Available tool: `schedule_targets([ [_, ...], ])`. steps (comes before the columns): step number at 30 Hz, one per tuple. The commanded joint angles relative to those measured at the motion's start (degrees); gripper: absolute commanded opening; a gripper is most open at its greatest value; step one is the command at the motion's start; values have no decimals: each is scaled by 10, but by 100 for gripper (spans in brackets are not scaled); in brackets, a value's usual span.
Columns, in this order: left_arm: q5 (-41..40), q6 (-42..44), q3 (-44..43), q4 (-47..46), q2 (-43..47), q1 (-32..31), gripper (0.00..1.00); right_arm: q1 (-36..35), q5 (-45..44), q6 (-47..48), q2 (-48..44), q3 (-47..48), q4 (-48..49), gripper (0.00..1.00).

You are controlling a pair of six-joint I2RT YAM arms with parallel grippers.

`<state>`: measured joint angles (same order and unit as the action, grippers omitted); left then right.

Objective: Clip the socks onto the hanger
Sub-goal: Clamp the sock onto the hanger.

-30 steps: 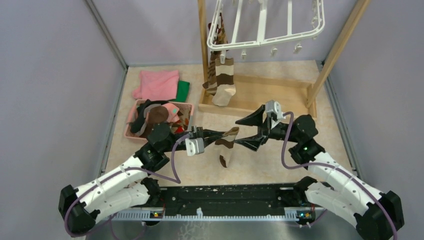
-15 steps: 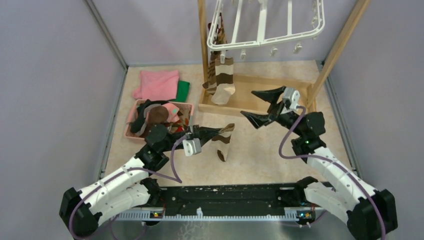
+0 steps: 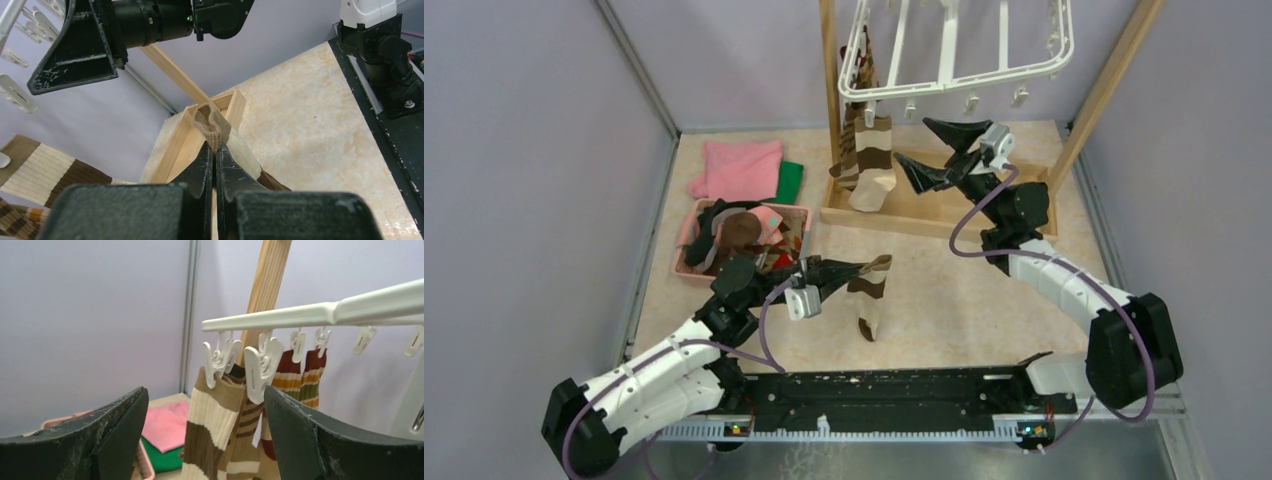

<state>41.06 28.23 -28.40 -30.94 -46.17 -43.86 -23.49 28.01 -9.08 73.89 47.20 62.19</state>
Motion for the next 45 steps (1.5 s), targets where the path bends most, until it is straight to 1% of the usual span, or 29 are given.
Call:
schedule_targets([
  [1, 14, 11, -1, -25, 13, 3, 0, 2, -17, 19, 39, 57, 69, 84],
  [9, 15, 21, -2, -14, 13, 3, 0, 1, -59, 25, 86, 90, 88, 83],
  [21, 15, 31, -6, -3, 12, 2, 0, 1, -41, -6, 141, 142, 102, 80],
  [28, 16, 32, -7, 1, 14, 2, 0, 1, -33, -18, 154, 161, 100, 76],
  [36, 19, 33, -8, 2, 17, 2, 0, 1, -23, -32, 162, 179, 86, 69],
  [45, 22, 32, -8, 2, 20, 2, 0, 2, -15, -39, 163, 185, 66, 66],
])
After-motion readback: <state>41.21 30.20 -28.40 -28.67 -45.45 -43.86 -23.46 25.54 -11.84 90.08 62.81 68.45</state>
